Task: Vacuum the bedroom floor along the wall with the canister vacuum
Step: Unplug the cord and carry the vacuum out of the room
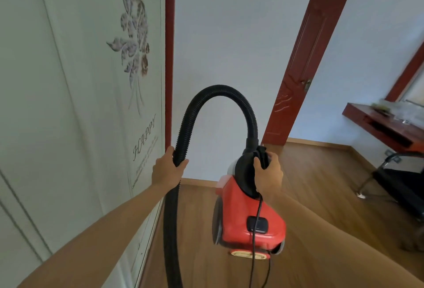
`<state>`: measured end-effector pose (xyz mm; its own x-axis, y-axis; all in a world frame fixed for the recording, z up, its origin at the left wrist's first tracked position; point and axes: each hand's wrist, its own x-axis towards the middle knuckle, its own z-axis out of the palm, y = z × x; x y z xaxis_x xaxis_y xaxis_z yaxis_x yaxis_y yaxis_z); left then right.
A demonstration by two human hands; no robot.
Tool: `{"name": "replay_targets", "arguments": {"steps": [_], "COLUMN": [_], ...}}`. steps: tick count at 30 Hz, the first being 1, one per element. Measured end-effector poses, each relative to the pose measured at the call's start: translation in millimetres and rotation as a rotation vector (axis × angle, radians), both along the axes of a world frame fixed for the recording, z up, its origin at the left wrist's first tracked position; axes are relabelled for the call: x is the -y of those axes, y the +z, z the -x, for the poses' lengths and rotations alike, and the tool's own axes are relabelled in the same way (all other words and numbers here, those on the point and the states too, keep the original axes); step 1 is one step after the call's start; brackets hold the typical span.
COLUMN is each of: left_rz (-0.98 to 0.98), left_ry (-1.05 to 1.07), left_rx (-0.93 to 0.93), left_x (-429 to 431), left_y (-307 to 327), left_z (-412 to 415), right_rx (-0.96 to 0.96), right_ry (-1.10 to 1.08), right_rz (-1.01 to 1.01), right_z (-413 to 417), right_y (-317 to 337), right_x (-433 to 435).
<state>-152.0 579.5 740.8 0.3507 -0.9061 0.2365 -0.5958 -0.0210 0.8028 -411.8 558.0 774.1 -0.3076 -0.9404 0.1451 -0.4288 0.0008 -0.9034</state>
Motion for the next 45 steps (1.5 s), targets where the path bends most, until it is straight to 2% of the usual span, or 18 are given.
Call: {"name": "replay_targets", "arguments": {"steps": [22,45], "left_rz": [-0.073,-0.240], "left_ry": [0.020,-0.025], "left_rx": [0.044,0.063], "left_x": [273,443], "left_y": [-51,-152], "left_z": [-13,-29], "right_rx": [0.026,-0.036], "right_ry": [0.017,-0.005], "right_rz": [-0.062,-0.292], "right_z": [-24,-33], "right_y": [-73,-172], "right_x": [273,426]}}
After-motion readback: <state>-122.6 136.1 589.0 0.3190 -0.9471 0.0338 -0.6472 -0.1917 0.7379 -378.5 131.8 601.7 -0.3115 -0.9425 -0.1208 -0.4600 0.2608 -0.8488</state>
